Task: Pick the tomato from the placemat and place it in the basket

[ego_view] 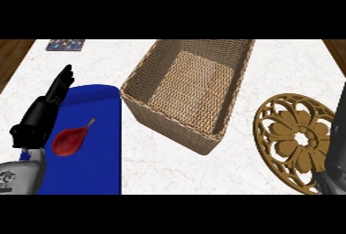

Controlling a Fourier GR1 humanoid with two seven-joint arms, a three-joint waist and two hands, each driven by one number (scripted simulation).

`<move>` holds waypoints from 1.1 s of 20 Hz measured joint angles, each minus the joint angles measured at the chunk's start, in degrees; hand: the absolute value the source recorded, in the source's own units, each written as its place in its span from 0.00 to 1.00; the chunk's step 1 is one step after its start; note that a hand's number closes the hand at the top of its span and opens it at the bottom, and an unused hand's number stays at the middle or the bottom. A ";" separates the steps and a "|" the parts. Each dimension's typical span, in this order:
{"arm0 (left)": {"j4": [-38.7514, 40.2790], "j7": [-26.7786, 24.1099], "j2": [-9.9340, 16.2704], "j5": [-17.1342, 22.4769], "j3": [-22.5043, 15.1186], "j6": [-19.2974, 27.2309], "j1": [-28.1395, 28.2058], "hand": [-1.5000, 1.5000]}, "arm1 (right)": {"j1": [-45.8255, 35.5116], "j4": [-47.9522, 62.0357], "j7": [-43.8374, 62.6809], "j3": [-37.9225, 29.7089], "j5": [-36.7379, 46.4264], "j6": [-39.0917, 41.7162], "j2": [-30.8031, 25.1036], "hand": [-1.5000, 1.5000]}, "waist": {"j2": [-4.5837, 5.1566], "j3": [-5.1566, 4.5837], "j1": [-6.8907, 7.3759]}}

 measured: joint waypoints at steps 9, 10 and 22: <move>0.90 0.51 0.40 0.70 1.13 -1.43 -1.74 0.50 | -8.98 15.41 3.59 3.15 1.73 -3.05 5.20 1.00 | 0.21 0.03 0.18; 0.14 0.72 0.34 0.61 1.08 -1.42 -1.19 0.50 | -9.41 16.77 3.75 3.24 1.51 -2.95 5.63 1.00 | 0.18 0.03 0.24; 0.90 1.06 -0.21 0.08 1.36 -1.45 -2.20 0.50 | -11.08 28.34 4.63 10.08 6.47 1.93 4.94 1.00 | 0.13 0.05 -0.14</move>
